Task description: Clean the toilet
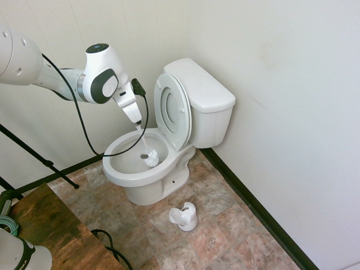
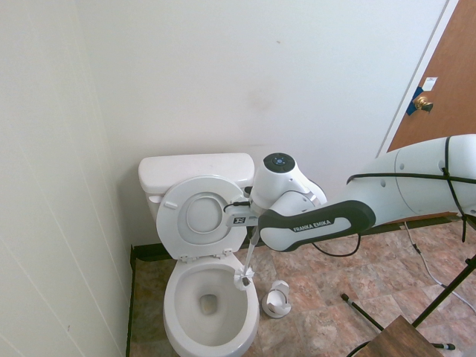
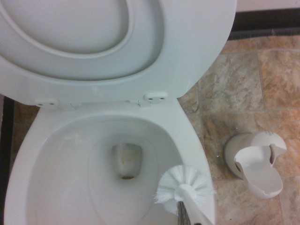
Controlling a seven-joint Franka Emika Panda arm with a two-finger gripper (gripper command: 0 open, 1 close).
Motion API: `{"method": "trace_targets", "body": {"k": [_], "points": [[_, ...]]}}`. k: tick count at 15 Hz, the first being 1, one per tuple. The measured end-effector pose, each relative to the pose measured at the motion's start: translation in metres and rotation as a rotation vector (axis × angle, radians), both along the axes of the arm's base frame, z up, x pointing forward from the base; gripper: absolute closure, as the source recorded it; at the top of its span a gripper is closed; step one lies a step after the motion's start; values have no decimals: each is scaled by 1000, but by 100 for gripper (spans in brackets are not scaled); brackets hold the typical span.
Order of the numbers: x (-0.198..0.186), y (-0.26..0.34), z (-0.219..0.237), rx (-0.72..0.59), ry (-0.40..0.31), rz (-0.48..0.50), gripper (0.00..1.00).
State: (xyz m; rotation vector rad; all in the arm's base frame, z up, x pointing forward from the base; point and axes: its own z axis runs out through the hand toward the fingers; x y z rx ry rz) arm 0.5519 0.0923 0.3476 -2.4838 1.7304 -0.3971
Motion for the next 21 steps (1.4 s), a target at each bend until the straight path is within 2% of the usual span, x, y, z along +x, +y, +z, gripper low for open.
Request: {"method": "trace_targets", "body": {"k": [4,8,11,16,21], "points": [[-1,57,-3,-4,-14,59,100],[27,114,-50,-30,-3,77,100],[64,131,-92,-56,1,49,100],[109,140,-175,-105,46,3,100],[135,152,-198,-110,48,-23,100]]}}
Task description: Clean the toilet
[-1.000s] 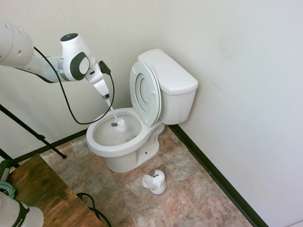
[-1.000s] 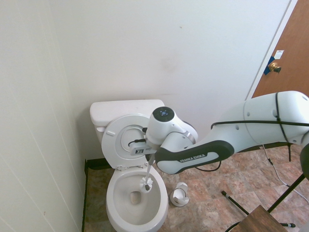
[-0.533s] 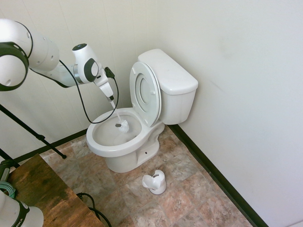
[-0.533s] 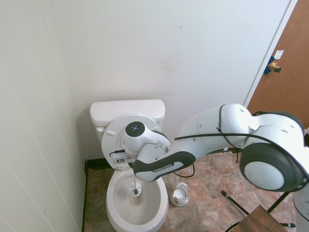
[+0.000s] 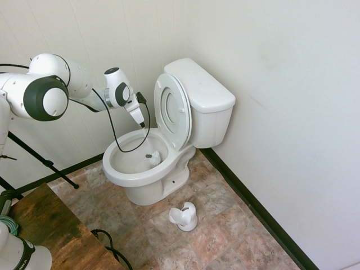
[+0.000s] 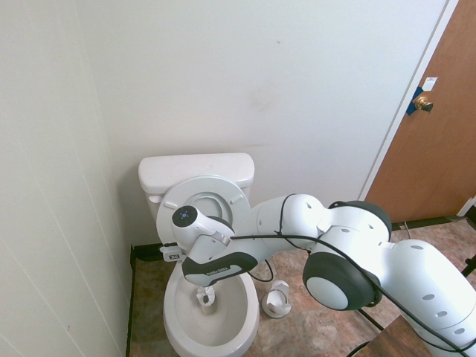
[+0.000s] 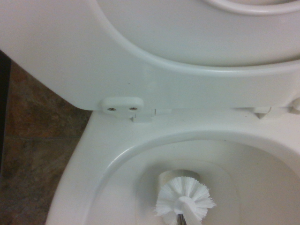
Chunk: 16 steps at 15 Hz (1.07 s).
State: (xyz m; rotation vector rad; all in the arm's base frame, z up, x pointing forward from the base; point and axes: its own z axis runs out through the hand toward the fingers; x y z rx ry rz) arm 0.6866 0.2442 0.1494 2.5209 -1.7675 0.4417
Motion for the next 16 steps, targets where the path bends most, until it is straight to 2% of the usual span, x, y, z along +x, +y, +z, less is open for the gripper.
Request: {"method": "trace_targets", "body": {"k": [6,10,16], "points": [[22,49,-3,-47,16,22,100],[21,83,-12,-72,34,63,100],[9,102,-13,-39,91,129,100]]}}
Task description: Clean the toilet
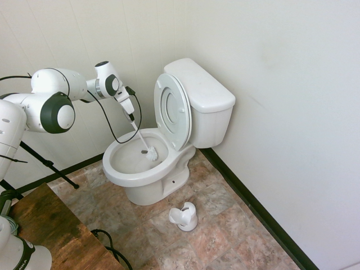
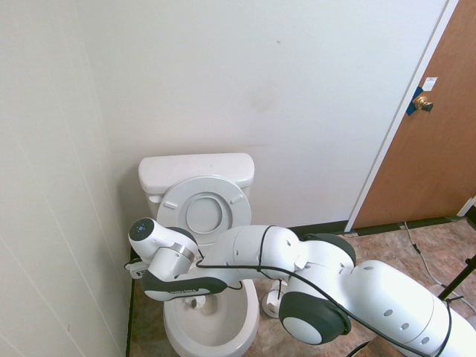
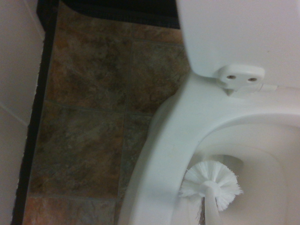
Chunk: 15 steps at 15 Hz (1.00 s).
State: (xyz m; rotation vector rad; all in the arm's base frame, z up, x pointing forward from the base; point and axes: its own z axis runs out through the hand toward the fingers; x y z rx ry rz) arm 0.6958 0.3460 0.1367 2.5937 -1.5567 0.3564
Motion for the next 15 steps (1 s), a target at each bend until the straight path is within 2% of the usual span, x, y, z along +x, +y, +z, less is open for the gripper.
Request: {"method": "trace_targets", "body": {"k": [5,12,15], "points": [[-36,-1,-15,40,110,26,100],[-92,-21,-26,73,141,60,100],[-120,-38,-24,78,179,59,100]]}}
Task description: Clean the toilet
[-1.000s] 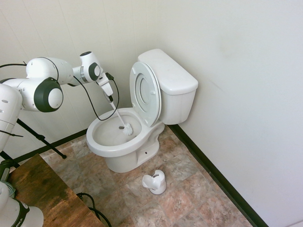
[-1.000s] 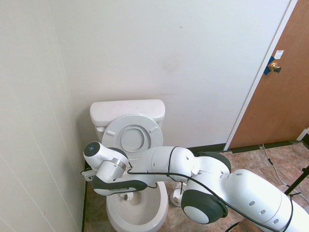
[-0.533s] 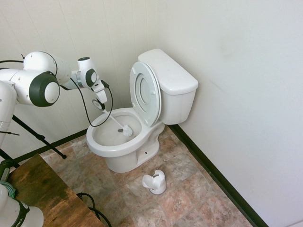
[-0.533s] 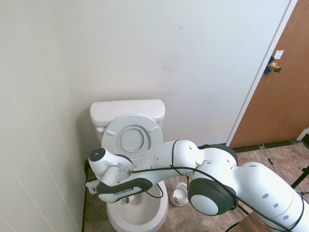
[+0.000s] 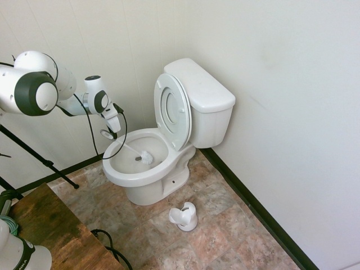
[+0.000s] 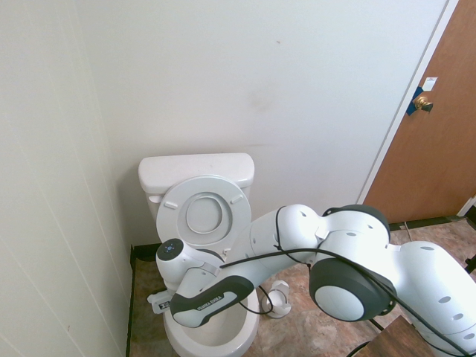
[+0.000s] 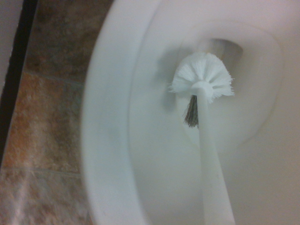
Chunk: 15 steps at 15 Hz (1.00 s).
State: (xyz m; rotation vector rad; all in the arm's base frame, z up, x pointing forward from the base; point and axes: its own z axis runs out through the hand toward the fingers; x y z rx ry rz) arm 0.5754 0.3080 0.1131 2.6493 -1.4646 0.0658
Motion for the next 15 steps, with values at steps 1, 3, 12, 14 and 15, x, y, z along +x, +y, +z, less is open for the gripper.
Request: {"method": "trace_targets", "body": {"k": [1,3,12,14,15], "points": [[-8,-10,-1,-3,18,-6,100],[-16,-34,-1,-4,38,-25,100],[20,-111,14,-24,-28,-134,100],[40,-103,19,-30,-35,-136,100],[50,-99,21,-35,-37,-135,100]]}}
